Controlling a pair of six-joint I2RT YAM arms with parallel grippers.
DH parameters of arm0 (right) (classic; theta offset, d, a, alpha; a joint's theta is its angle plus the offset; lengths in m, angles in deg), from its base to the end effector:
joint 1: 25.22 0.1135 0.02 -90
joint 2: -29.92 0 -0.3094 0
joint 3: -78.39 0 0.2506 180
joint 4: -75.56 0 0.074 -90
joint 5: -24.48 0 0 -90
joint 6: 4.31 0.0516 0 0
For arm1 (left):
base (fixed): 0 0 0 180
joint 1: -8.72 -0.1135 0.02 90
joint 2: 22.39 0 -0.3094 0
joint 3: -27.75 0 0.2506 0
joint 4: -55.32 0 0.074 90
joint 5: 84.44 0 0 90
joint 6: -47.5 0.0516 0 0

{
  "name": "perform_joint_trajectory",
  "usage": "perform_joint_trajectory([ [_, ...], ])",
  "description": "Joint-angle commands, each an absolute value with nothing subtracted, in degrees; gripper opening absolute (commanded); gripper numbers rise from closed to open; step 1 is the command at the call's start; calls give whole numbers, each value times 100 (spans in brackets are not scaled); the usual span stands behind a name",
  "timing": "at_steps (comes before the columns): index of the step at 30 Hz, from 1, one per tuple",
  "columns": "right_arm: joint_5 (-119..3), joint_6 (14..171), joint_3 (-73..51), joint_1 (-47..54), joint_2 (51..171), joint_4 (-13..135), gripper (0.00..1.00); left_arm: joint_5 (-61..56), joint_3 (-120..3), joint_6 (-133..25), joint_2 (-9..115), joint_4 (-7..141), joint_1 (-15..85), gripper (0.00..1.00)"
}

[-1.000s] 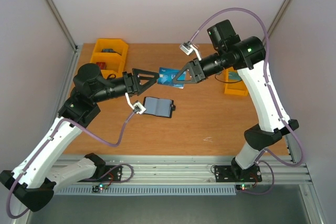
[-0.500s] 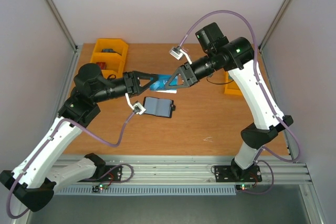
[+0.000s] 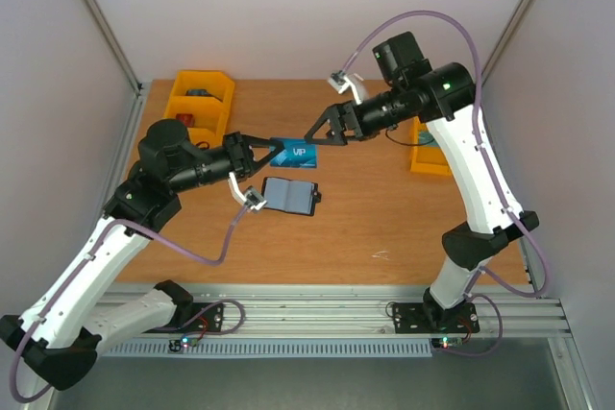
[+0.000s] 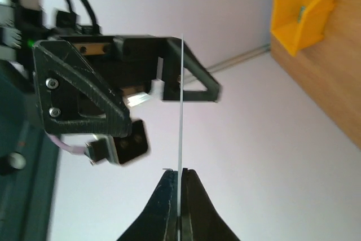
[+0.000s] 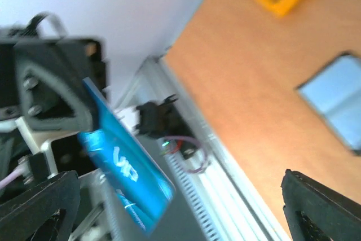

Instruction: Take the credit cards out of the card holder

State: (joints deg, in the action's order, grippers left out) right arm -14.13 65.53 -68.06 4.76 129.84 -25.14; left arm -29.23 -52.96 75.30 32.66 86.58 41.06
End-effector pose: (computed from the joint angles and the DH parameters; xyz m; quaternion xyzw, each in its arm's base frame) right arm 0.2465 0.1888 0.5140 -0.4841 0.7201 0.4348 0.2409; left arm 0.1401 -0.1236 0.4643 0.7348 -0.0119 0.2723 0.6211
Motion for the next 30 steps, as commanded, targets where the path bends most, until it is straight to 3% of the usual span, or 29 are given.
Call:
perform_joint_trajectory([
  [1,-3071,6827,-6712,90,12549,-2134,99,-1964,-5605,7144,3352,9640,4122,0],
  [8,-4584,6523,-6226,-111,12211,-1775,99,185,-7170,5961,4498,12059,4110,0],
  [18,-4446,6275,-6290,-639,12827,-1366,98,1395,-9132,4863,7065,14183,2903,0],
  [26,-4140,6337,-6591,-1086,13609,-1347,98,1691,-11708,4238,9489,13995,1746,0],
  [30,-4025,6450,-6681,-1313,13912,-1292,98,2178,-12086,4189,10405,12959,1367,0],
])
